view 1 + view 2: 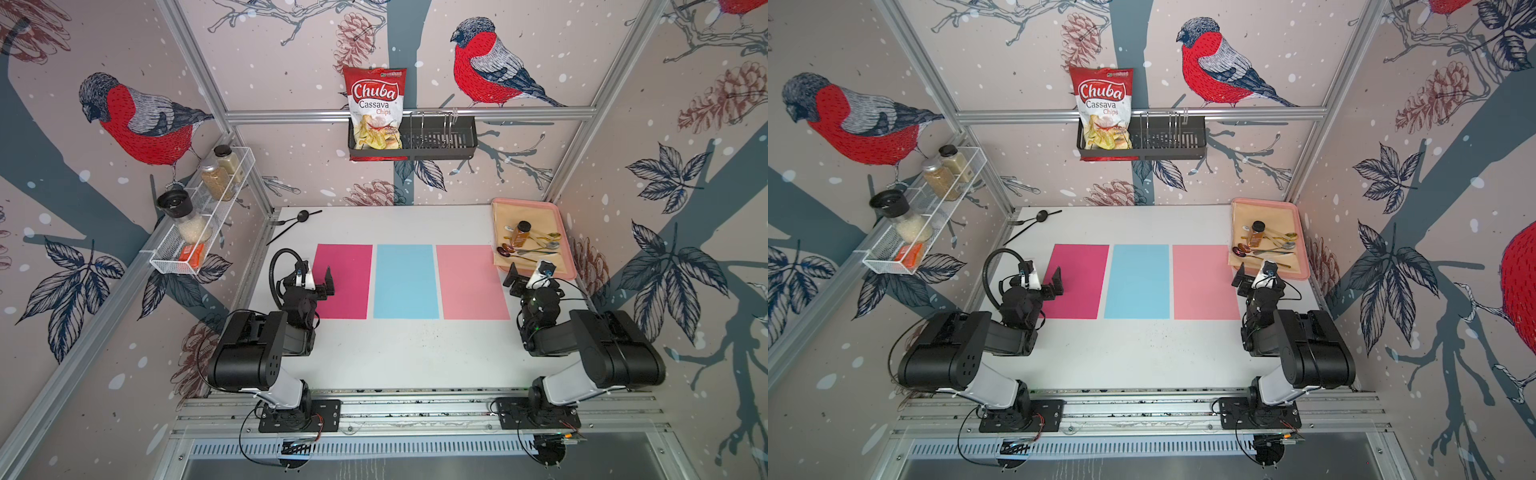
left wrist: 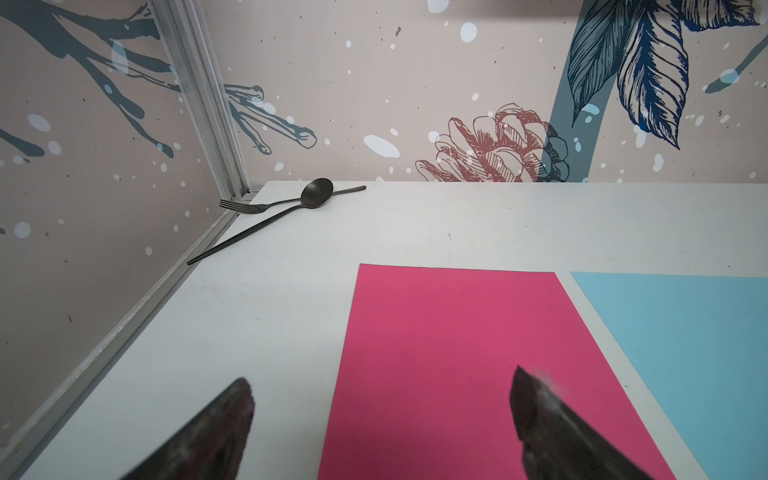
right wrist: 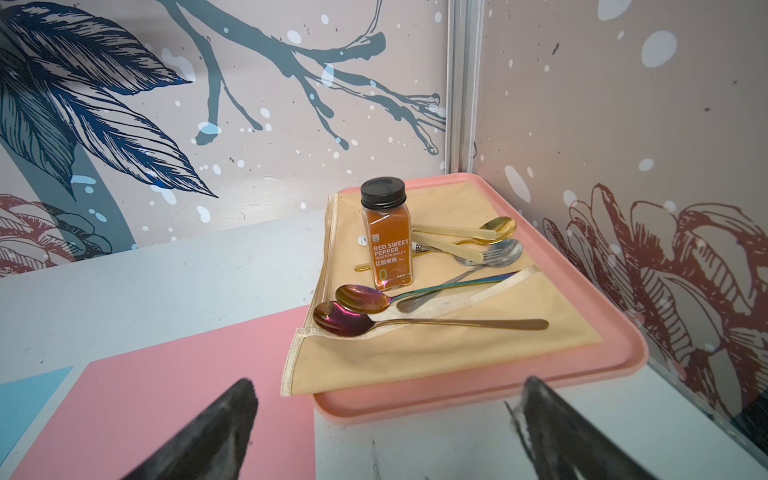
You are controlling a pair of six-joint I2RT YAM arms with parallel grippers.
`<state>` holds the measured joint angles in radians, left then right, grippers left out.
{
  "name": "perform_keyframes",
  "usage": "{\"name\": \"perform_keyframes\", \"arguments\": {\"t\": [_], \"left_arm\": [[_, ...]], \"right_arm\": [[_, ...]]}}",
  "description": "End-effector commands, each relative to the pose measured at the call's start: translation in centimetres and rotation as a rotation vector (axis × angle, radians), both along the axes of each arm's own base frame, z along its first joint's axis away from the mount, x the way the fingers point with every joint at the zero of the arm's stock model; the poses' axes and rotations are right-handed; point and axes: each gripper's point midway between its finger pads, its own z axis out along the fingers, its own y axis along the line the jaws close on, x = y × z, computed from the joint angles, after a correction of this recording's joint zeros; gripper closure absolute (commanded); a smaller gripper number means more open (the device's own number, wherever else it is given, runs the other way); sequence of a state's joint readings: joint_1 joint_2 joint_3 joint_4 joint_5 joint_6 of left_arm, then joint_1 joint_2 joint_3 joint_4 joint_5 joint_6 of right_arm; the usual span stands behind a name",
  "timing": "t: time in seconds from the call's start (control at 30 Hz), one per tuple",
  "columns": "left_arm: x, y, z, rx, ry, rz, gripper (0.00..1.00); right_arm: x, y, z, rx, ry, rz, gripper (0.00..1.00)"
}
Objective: Fold the rectangular paper in half along the long edge
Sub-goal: Pick up the paper from the center of the board.
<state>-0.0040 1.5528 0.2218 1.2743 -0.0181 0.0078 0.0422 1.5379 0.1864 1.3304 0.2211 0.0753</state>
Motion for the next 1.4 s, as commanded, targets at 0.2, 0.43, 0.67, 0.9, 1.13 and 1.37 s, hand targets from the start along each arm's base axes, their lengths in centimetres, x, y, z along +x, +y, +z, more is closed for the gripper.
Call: {"name": "perform_keyframes", "arguments": {"t": [0.2,0.43,0.67,0.9,1.13,1.37], "left_arm": [[0.2,1.0,1.2,-0.004,-0.043,0.057,0.02],[-2.5,2.9,3.4,-0.036,-0.145,0.181,0.02],[-6.3,4.1,6.9,-0.017,-0.271,0.375,0.02],[-5.7,4.4,7.2,-0.251,-0.162,0.535,0.01],[-2.1,1.1,7.7,-0.257,0.034,0.455,0.02],[-3.6,3.9,9.0,-0.325,0.029,0.684,0.02]], "right_arm": [[0.1,-0.1,0.7,-0.009,-0.025,-0.007,0.00],[0.2,-0.1,0.6,-0.005,-0.019,-0.001,0.00],[0.0,-1.6,3.0,-0.041,-0.019,-0.197,0.00],[3.6,1.1,7.7,0.027,0.179,-0.277,0.00],[0.3,1.2,9.0,0.318,0.103,-0.335,0.00],[-1.0,4.1,12.9,0.450,-0.055,0.063,0.00]]}}
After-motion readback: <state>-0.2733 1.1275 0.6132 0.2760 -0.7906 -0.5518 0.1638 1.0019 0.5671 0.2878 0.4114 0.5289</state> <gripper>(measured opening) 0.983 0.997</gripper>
